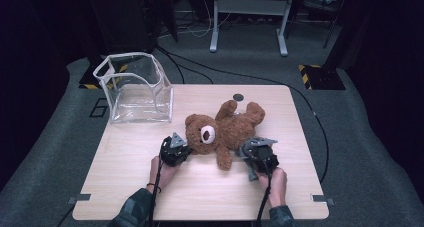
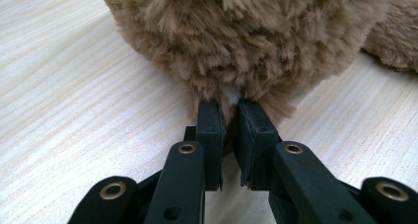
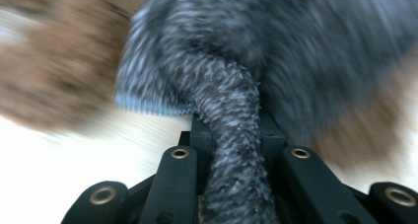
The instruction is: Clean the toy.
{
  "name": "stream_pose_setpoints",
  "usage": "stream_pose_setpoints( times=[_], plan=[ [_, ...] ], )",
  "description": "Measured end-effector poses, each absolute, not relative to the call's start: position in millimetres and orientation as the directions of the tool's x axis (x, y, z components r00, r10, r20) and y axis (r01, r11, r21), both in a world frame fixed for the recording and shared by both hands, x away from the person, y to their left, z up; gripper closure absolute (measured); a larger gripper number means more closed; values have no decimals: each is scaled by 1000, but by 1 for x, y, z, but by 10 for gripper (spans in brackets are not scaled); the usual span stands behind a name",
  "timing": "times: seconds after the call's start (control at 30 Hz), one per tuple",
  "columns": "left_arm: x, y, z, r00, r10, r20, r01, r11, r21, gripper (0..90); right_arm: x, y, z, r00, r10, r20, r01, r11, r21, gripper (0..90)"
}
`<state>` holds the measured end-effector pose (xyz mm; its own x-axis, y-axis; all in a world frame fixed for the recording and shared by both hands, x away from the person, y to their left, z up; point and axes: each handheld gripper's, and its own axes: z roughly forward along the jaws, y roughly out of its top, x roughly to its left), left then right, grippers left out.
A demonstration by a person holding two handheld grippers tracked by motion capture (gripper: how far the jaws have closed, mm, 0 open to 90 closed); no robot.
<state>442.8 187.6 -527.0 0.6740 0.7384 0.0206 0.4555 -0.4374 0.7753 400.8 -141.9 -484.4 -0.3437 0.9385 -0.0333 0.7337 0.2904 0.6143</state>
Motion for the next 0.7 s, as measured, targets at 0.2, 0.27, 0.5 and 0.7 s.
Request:
stream_pose_setpoints(
  times=[0.2,0.27,0.5,0.7],
  plan=[
    [443,188,-527,676,736,19,457,-440,773,804,382,-188,-478,-202,979,-36,766,181,618,764],
    [443,188,-527,677,736,20,456,-440,773,804,378,-198,-470,-168,985,-36,753,151,641,764],
    [443,188,-527,677,736,21,456,-441,773,805,394,-195,-430,-230,973,-29,667,179,723,762],
    [443,188,-527,676,737,20,457,-440,774,804,444,-158,-426,-296,953,-67,671,258,695,760]
  ],
)
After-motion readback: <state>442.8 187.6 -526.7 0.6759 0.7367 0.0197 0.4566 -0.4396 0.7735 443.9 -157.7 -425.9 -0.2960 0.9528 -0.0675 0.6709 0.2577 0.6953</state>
